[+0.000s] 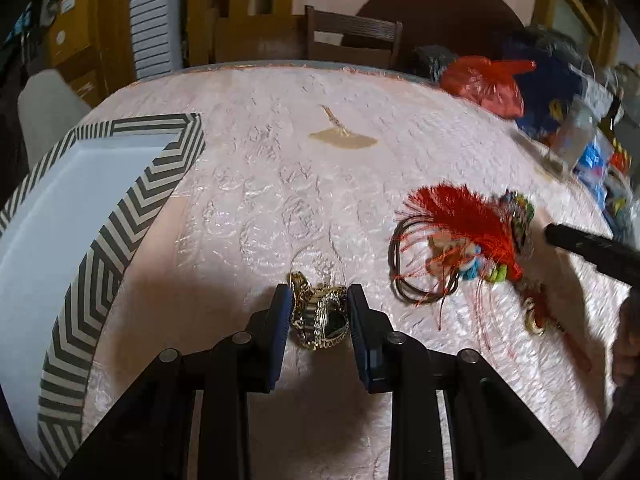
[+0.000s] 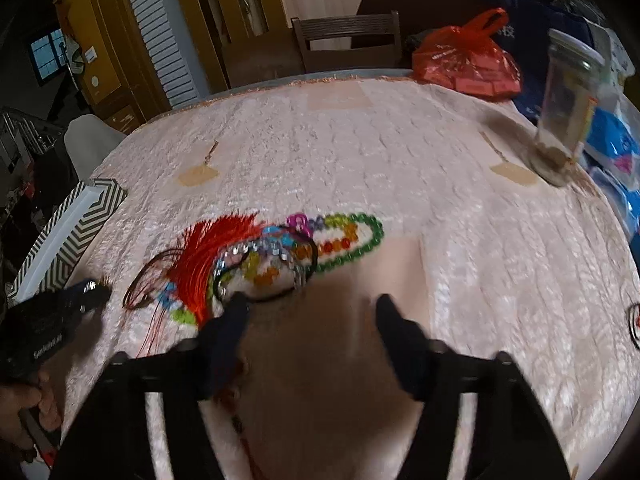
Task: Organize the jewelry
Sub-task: 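Grasp the gold green-gem brooch with the left tool while the right tool approaches the crystal bracelet, then grasp the clear crystal bead bracelet with the right tool while the left tool lifts the brooch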
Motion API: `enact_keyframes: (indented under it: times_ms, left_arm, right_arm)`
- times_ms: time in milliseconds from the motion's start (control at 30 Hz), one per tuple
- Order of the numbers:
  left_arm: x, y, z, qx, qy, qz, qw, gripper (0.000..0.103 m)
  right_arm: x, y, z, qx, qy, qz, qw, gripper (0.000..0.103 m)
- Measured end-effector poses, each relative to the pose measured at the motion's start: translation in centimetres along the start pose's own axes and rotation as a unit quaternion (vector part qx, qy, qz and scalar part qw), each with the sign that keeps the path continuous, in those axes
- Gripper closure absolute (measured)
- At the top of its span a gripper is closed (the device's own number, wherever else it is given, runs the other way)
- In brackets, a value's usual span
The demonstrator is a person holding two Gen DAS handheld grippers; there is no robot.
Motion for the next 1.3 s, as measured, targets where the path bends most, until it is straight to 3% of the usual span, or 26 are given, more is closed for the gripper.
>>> enact_keyframes:
  times_ms: [33, 133, 400, 567, 867, 1300]
  left_arm:
    - [-0.1, -0.1, 0.0, -0.001, 0.004, 0.001, 1.0000, 0.063]
    - [0.0, -0.1, 0.0, -0.001, 0.003, -0.001, 1.0000, 0.063]
    - [0.2, -0.3, 0.0, -0.001, -0.002, -0.006, 1.0000, 0.063]
    - [0.4, -0.3, 0.1, -0.002, -0.005, -0.011, 0.9999, 0.063]
    - [0.7, -0.4, 0.1, -0.002, -0.012, -0.020, 0.9997, 0.063]
    - [1.1, -0.5, 0.1, -0.002, -0.020, -0.030, 0.9993, 0.063]
  right_arm:
    - [0.0, -0.4, -0.2, 0.002, 0.001, -0.004, 1.000, 0.059]
    - [-0.1, -1.9, -0.4, 0.002, 0.005, -0.026, 1.000, 0.073]
    - [-0.7, -3.6, -0.7, -0.001, 0.020, -0.043, 0.999, 0.095]
    - [-0.8, -2.0, -0.6, 0.011, 0.014, -0.033, 0.999, 0.095]
    - [-0.1, 4.7, -1.1, 0.087, -0.020, -0.043, 0.995, 0.095]
    - [1.7, 9.3, -0.5, 0.125, -0.046, -0.073, 0.988, 0.095]
Point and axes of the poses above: each gripper's, at about its wrist camera, not at the fingertips, and y roughly against the way its jaws point, x to its right, z to its underside, the point moved 2 cm from there along -y, roughly the way its jaws point, and after that the axes turned 7 degrees about y, right-handed, at the moved point
